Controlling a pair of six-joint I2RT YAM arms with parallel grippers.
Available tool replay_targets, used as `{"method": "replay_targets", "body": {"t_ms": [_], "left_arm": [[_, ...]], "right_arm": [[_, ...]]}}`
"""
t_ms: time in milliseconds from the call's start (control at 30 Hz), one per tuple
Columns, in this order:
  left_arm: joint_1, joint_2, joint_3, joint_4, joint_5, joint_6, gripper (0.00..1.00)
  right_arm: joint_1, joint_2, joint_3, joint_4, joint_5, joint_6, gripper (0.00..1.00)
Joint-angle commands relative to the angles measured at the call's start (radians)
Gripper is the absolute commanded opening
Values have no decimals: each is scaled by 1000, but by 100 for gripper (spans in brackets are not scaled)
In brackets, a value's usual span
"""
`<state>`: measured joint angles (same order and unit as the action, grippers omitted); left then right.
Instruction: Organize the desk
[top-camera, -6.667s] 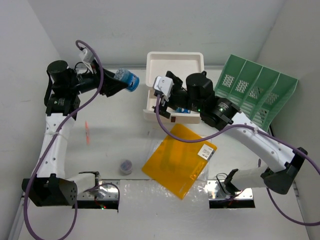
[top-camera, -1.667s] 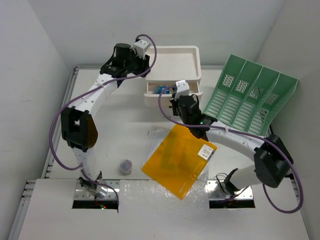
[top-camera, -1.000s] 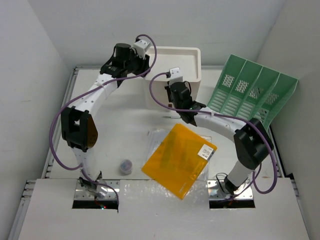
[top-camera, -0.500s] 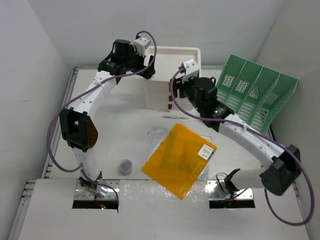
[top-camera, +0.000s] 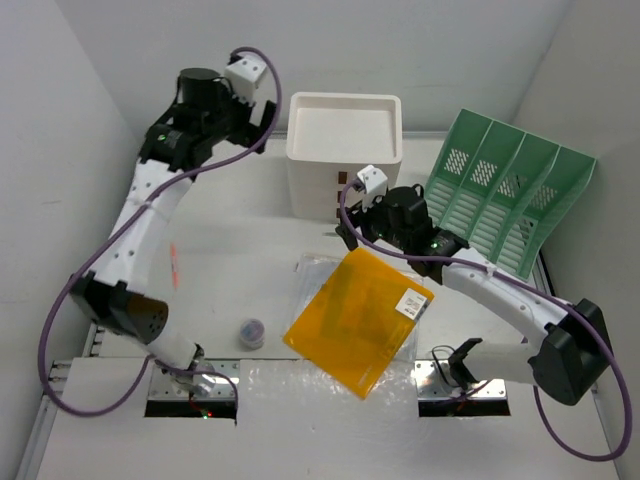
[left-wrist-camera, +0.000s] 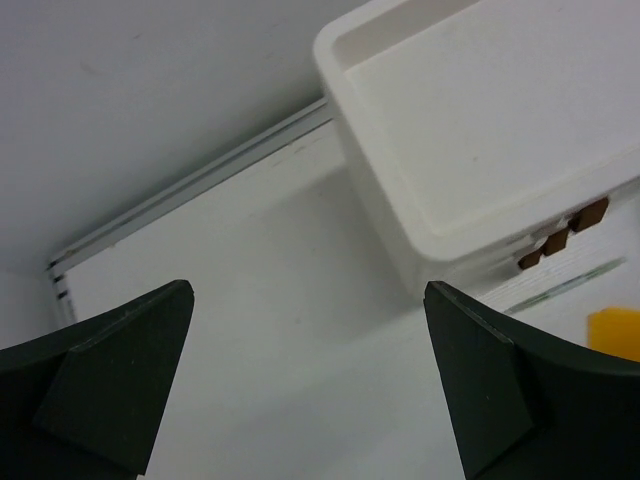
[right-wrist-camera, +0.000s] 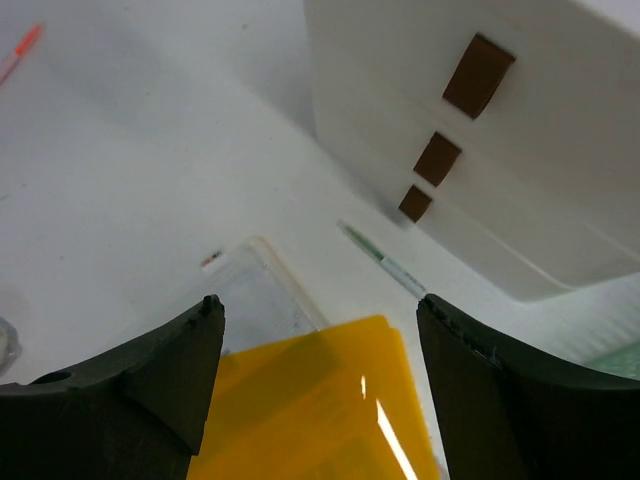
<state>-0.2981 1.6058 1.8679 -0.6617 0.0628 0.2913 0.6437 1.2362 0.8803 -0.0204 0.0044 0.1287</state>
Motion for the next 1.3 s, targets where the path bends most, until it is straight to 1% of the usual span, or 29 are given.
{"method": "replay_targets", "body": {"t_ms": [0, 67, 100, 133, 167, 200, 233, 267, 300, 400, 533, 567, 633, 667, 733, 867, 1000, 1033, 1100, 1133, 1200, 1233, 1267], "left_arm": [[113, -101, -50, -175, -117, 81, 100], [204, -131, -117, -235, -71, 95, 100], [291, -142, -153, -266, -31, 100, 100], [344, -161, -236, -271, -14, 112, 100], [390, -202, -284, -265, 3, 140, 100], [480, -223, -338, -233, 34, 155, 100], [519, -245, -425, -217, 38, 172, 100], [592, -274, -462, -205, 38, 202, 100], [628, -285, -522, -185, 34, 216, 100], [721, -311, -605, -145, 46, 261, 100], [786, -348, -771, -63, 83, 319, 100], [815, -354, -795, -46, 92, 331, 100], [846, -351, -851, -1, 104, 356, 100], [865, -336, -861, 8, 104, 373, 100], [870, -316, -877, 14, 127, 394, 99], [870, -229, -872, 2, 254, 402, 100], [870, -161, -836, -16, 324, 410, 100], [870, -147, -837, -10, 328, 402, 100], [870, -136, -851, 14, 342, 391, 100], [870, -124, -858, 22, 348, 384, 100], [867, -107, -872, 30, 371, 385, 99], [863, -87, -877, 28, 382, 390, 97], [860, -77, -877, 30, 382, 390, 97]], "right_arm": [[1, -3, -20, 74, -40, 81, 76], [1, -1, -53, 102, -38, 95, 75], [1, -1, -67, 108, -35, 101, 76], [1, 2, -69, 109, -32, 106, 76], [1, 3, -69, 109, -34, 114, 76], [2, 6, -67, 103, -37, 117, 76], [2, 9, -64, 99, -40, 120, 76], [2, 12, -64, 96, -47, 124, 76], [1, 14, -66, 96, -49, 127, 76], [1, 26, -66, 97, -57, 144, 75], [2, 77, -12, 28, -47, 167, 75], [2, 97, 0, -16, -40, 172, 74], [5, 109, 16, -38, -29, 175, 74], [5, 114, 14, -44, -17, 175, 74], [5, 121, 2, -42, 17, 180, 74], [5, 149, 6, -52, 72, 178, 74], [5, 196, 35, -44, 95, 176, 74], [5, 221, 32, -27, 109, 186, 73], [7, 246, 7, 74, 140, 198, 71], [7, 270, -4, 161, 170, 210, 66], [7, 305, -20, 258, 210, 216, 60], [5, 339, -21, 358, 238, 216, 54], [7, 356, -21, 406, 256, 216, 51]]}}
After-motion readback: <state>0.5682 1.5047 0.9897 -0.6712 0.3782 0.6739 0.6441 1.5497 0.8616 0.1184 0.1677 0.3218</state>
